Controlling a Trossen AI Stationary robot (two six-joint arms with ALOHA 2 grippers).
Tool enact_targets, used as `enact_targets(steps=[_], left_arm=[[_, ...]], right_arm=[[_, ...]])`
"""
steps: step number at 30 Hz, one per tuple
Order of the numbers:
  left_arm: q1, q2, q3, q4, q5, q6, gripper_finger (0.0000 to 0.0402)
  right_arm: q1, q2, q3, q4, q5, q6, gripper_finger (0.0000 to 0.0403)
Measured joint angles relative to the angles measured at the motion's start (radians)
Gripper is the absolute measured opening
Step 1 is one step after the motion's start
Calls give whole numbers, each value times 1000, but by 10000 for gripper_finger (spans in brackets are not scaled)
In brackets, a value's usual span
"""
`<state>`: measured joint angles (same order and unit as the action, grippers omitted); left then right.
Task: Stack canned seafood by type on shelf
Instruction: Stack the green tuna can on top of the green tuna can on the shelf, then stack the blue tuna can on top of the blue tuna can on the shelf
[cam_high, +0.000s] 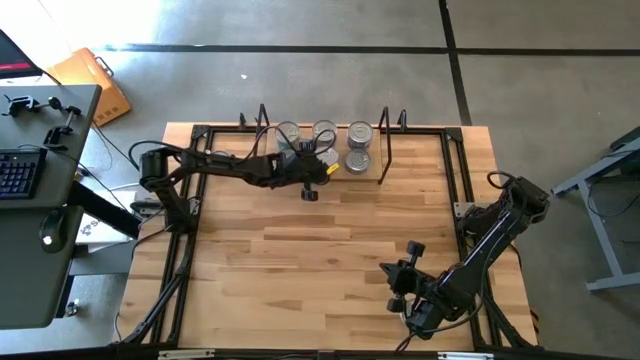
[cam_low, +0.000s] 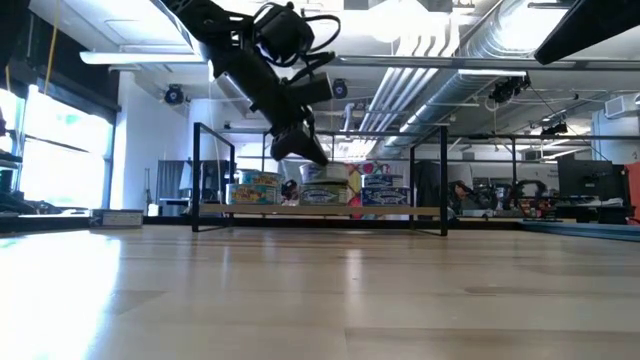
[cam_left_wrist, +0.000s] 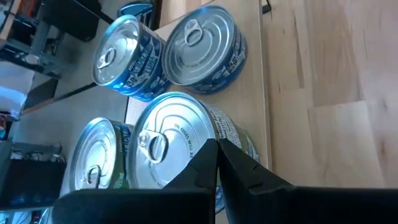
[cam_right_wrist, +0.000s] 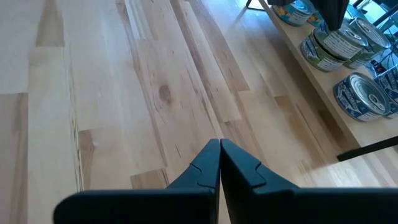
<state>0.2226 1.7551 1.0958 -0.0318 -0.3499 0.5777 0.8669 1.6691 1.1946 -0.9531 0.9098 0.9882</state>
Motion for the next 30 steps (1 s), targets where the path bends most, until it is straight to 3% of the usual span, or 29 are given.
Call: enact_targets(steps=[6, 17, 23, 30], left_arm=[[0, -1, 0, 1, 40, -1, 24], [-5, -4, 0, -1, 18, -17, 75], [-51, -18, 26, -25, -124, -78, 78], [-148, -51, 92, -188, -132, -131, 78]], right_arm=[[0, 0, 0, 0, 0, 0, 4], [0, 0, 0, 0, 0, -1, 4], [0, 0, 0, -14, 0, -1, 4], [0, 0, 0, -40, -1, 1, 4]])
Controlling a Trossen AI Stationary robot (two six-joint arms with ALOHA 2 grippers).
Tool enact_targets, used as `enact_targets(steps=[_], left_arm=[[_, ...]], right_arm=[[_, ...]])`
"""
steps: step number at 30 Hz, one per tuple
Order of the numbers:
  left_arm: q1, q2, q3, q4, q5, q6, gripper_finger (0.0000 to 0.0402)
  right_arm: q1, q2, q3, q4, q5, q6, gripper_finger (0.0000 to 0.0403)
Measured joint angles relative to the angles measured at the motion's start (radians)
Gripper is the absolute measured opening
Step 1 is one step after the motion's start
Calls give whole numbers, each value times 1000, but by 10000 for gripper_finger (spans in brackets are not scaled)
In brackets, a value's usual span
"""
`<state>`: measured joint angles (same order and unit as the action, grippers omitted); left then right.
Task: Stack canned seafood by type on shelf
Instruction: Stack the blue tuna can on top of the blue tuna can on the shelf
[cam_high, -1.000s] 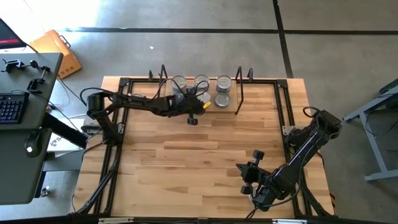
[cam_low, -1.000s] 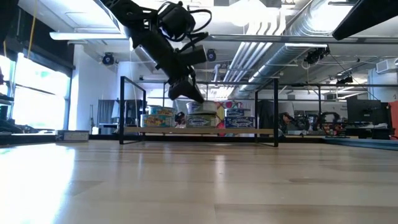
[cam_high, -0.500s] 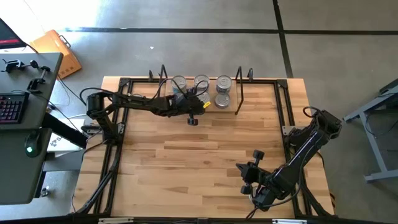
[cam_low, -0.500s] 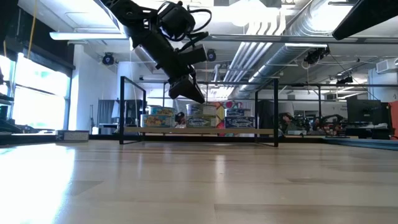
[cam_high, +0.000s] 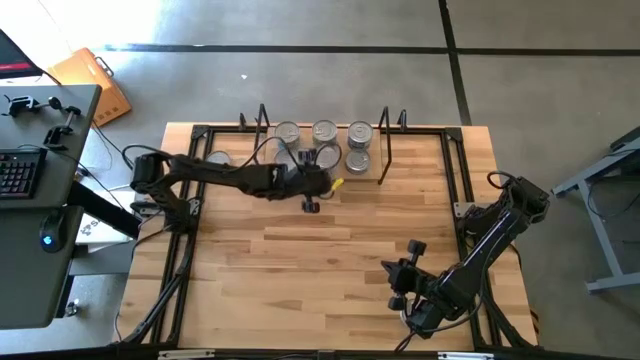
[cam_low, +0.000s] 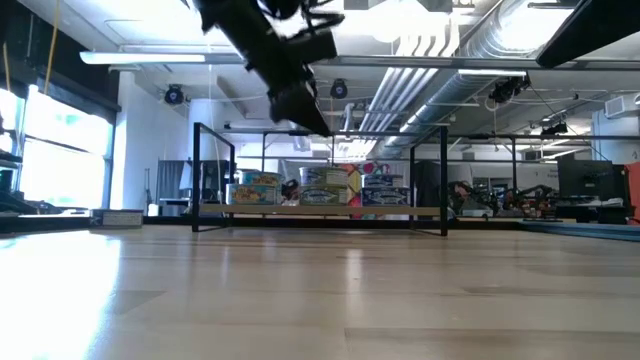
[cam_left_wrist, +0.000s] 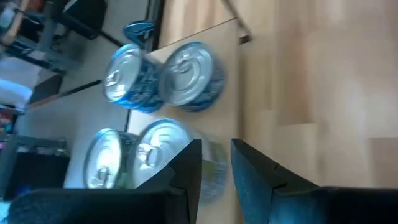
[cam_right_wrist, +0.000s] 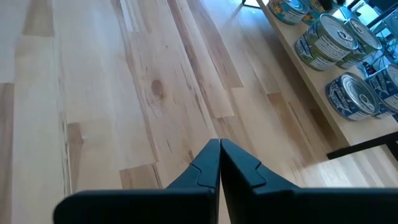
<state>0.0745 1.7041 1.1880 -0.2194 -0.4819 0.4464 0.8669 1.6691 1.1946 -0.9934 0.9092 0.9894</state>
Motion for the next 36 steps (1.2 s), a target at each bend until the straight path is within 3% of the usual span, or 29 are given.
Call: enact_targets(steps=[11, 16, 24, 30, 36], left_arm=[[-225, -74, -32, -207, 0, -361, 78], [-314, -110, -184, -50, 4, -440, 78], [-363, -205, -451, 313, 8, -550, 78], [-382, -296, -652, 613, 8, -585, 78], [-384, -394, -813, 820, 8, -621, 78]], right_arm=[[0, 0, 0, -9, -2, 0, 4], [0, 0, 0, -8, -3, 5, 4], [-10, 0, -32, 61, -36, 25, 4], [-80, 0, -190, 354, -263, -21, 4], [-195, 0, -387, 838, -412, -252, 4]])
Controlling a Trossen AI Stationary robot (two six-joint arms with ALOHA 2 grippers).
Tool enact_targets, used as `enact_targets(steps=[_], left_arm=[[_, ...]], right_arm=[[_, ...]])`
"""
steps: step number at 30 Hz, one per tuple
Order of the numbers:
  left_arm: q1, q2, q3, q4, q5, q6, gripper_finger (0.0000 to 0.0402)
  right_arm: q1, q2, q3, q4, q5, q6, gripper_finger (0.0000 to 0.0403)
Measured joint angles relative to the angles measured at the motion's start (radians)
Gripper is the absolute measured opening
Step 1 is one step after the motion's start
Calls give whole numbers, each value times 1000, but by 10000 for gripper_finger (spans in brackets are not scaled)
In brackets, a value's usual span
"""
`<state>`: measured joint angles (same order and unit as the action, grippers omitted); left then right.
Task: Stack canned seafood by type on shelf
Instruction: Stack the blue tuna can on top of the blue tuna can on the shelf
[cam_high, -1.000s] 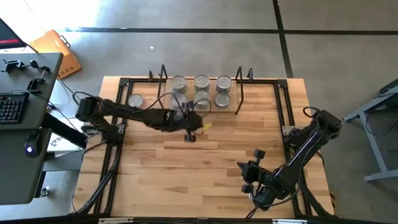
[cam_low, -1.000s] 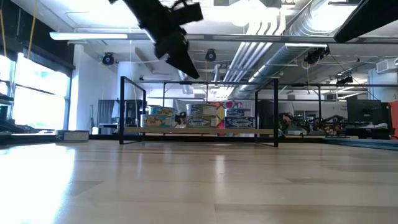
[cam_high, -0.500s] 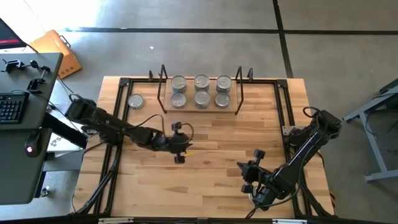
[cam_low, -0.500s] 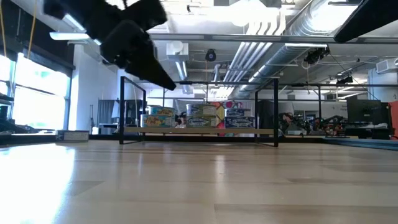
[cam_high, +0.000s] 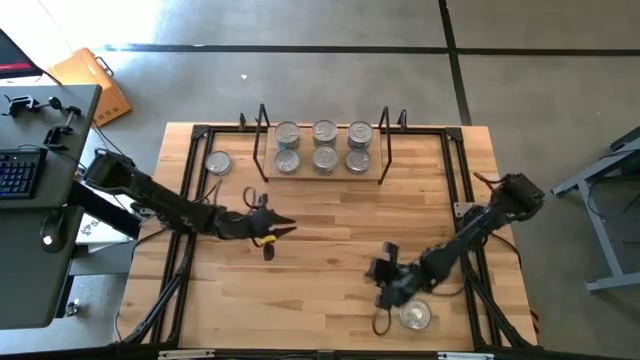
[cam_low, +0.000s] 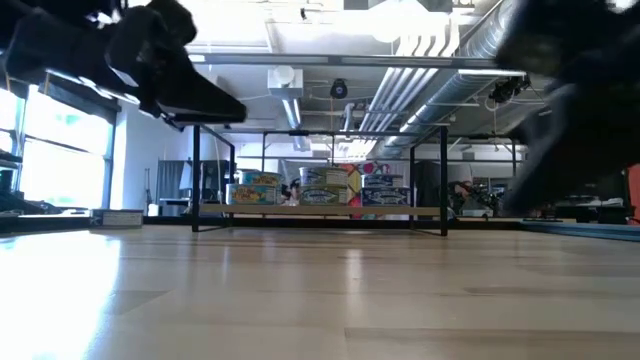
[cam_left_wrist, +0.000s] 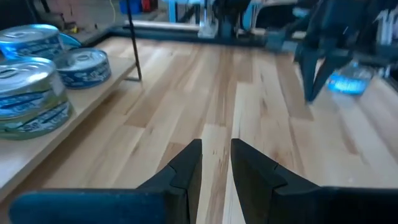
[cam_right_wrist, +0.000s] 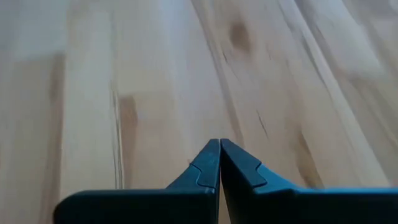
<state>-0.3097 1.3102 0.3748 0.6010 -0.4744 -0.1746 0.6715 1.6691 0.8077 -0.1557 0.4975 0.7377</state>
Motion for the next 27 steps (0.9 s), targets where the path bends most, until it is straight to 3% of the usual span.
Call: enact_targets(steps=[6, 9, 13, 20, 24, 27], left_arm=[[-13, -74, -108, 136, -1, 0, 78], [-23, -91, -141, 166, -4, 0, 78], [-33, -94, -152, 165, -15, -8, 78], [-38, -94, -152, 166, -16, -7, 78], [-38, -94, -152, 157, -16, -8, 78], [-38, -93, -152, 159, -16, -8, 78]], right_arm=[[-195, 0, -157, 547, -194, -345, 4], [-284, 0, -199, 736, -208, -473, 4], [-367, 0, -206, 892, -210, -518, 4], [-479, 0, -91, 957, -232, -686, 31], [-491, -1, 4, 891, -238, -829, 82], [-491, -19, 114, 717, -236, -897, 121]])
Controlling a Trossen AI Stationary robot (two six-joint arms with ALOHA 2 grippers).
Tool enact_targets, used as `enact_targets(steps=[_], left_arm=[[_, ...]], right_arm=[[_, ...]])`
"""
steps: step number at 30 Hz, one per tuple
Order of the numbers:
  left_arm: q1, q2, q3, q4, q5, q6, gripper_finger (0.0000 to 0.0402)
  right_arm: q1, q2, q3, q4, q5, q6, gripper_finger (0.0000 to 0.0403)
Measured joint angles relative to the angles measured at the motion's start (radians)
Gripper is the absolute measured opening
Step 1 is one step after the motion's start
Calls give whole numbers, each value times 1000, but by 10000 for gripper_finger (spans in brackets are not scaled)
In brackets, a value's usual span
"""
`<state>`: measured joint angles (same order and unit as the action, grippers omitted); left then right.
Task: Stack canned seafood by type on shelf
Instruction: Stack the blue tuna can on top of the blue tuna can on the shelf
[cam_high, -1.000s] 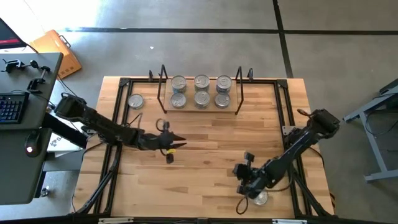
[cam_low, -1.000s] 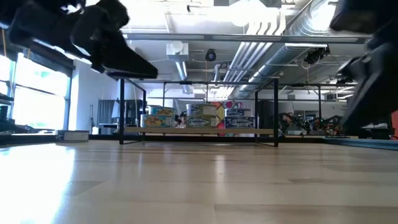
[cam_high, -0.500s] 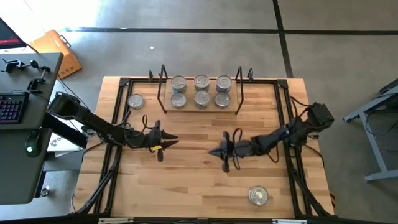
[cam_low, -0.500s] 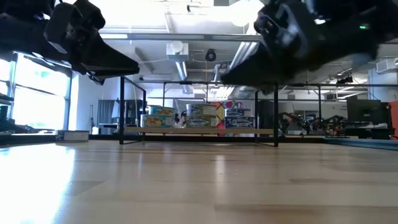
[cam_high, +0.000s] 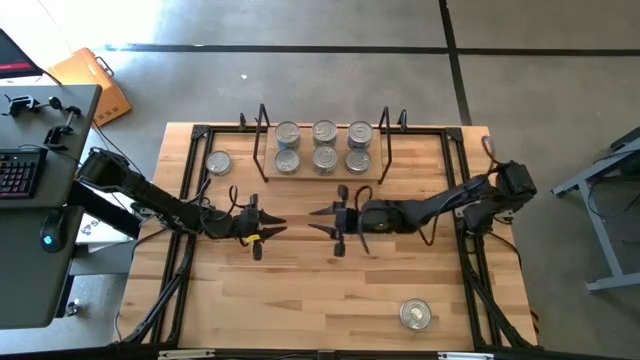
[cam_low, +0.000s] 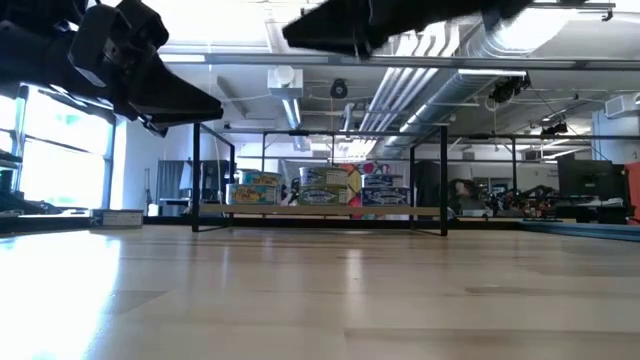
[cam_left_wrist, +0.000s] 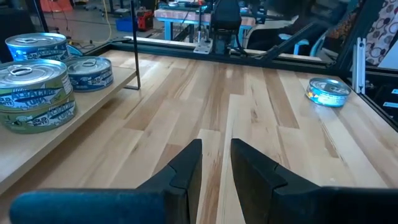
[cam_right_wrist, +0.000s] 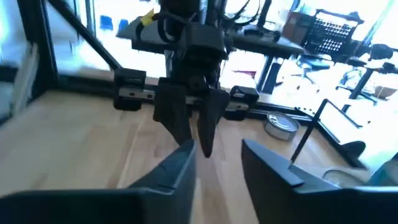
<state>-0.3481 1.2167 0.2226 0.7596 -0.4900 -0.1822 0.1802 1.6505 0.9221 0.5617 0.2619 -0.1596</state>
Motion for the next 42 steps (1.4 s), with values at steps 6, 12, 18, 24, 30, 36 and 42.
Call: enact_targets(steps=[6, 12, 18, 24, 30, 36, 42], left_arm=[[-3, 0, 0, 2, -1, 0, 78], [-44, 0, 0, -5, -86, -3, 77], [-89, -116, 1, -238, -407, -201, 47], [-44, -315, 52, -845, -453, -447, 8], [140, -362, 201, -1396, -446, -647, 3], [408, -321, 225, -1464, -256, -534, 3], [653, -257, 224, -1441, -100, -446, 45]], right_arm=[[6, -23, 324, -626, 19, -50, 154], [66, -23, 464, -838, 16, -86, 156], [101, -21, 471, -890, 16, -85, 156], [104, -16, 471, -905, 16, -85, 156], [101, -16, 471, -903, 16, -85, 156], [102, -14, 470, -918, 16, -82, 156], [102, -14, 470, -968, 15, -41, 156]])
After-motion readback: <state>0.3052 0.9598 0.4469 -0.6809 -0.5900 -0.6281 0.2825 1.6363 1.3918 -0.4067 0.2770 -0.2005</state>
